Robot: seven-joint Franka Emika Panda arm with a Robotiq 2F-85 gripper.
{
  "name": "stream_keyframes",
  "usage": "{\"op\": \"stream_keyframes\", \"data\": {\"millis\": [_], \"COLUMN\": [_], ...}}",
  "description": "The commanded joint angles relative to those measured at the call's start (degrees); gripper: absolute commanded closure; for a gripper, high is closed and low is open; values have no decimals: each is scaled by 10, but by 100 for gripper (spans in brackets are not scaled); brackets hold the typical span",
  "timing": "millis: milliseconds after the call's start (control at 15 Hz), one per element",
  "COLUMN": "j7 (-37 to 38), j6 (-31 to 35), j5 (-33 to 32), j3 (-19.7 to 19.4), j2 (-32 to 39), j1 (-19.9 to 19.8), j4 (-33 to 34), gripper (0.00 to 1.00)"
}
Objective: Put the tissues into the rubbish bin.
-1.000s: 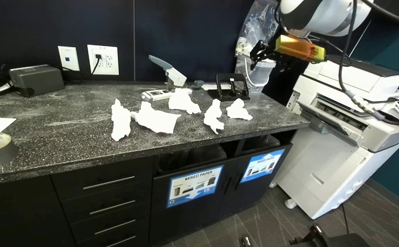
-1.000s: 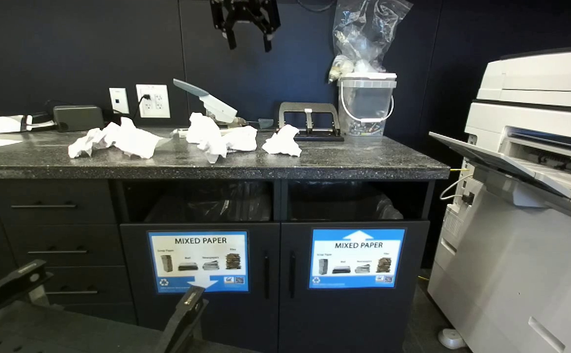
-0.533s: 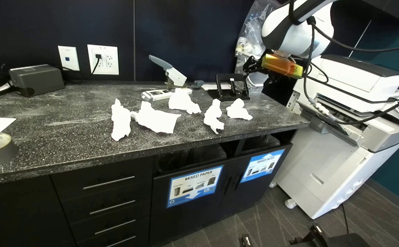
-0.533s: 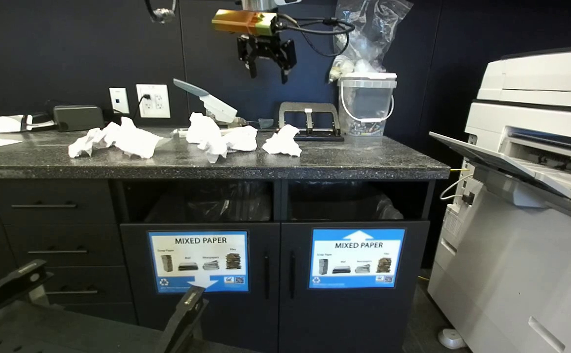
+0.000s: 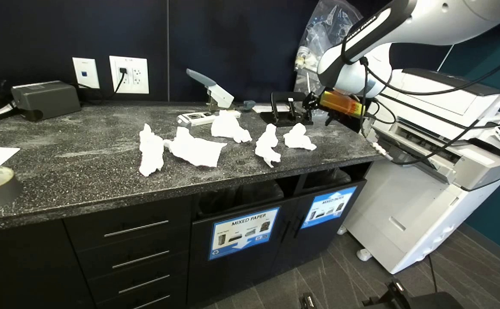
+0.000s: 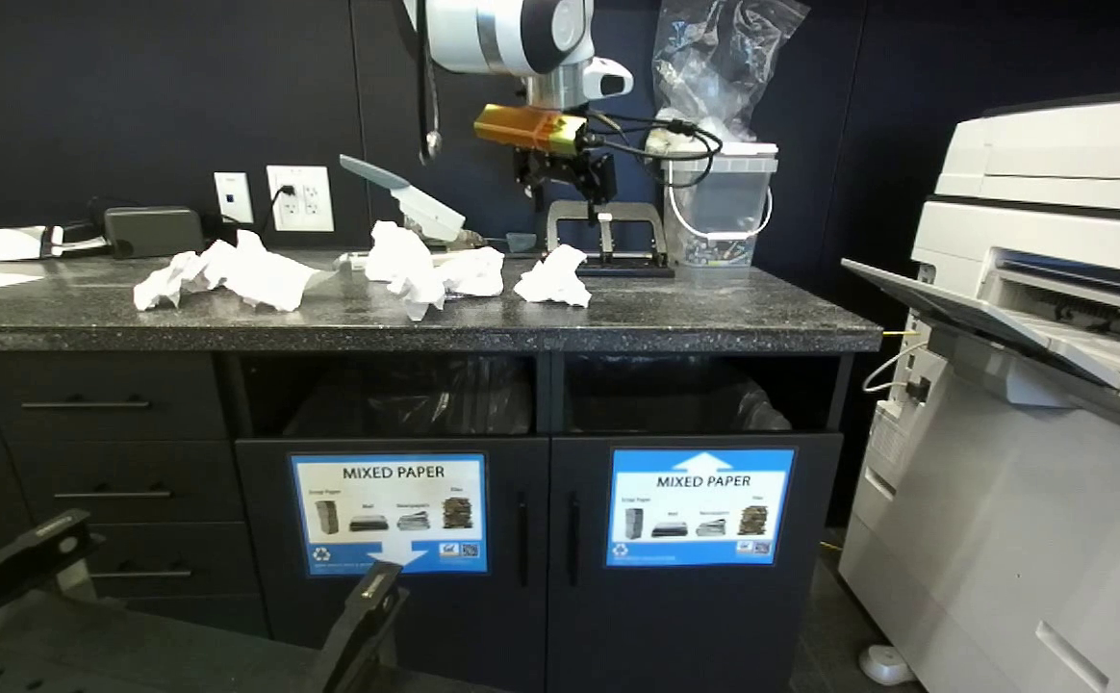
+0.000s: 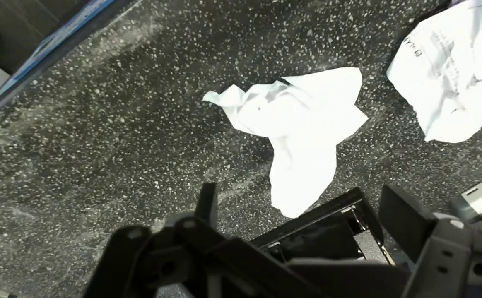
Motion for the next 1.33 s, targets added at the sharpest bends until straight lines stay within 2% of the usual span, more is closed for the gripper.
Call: {"op": "stream_keyframes", "data": {"millis": [0,467,867,933,1000,1133,1267], "j7": [-5,9,17,17,17,17,19], "j6": [-27,-55,-75,-80,-85,-95,-106], "j5": [17,1,-12,-14,-16,-18,-20], "j3": [10,-1,-19,-20,-22,-24,-27], "j2": [81,166,203,206,209,212,214], "j1": [-1,18,30,31,32,33,34], "j4": [106,207,253,258,262,266,269], "gripper": [0,0,0,4,26,31,48]}}
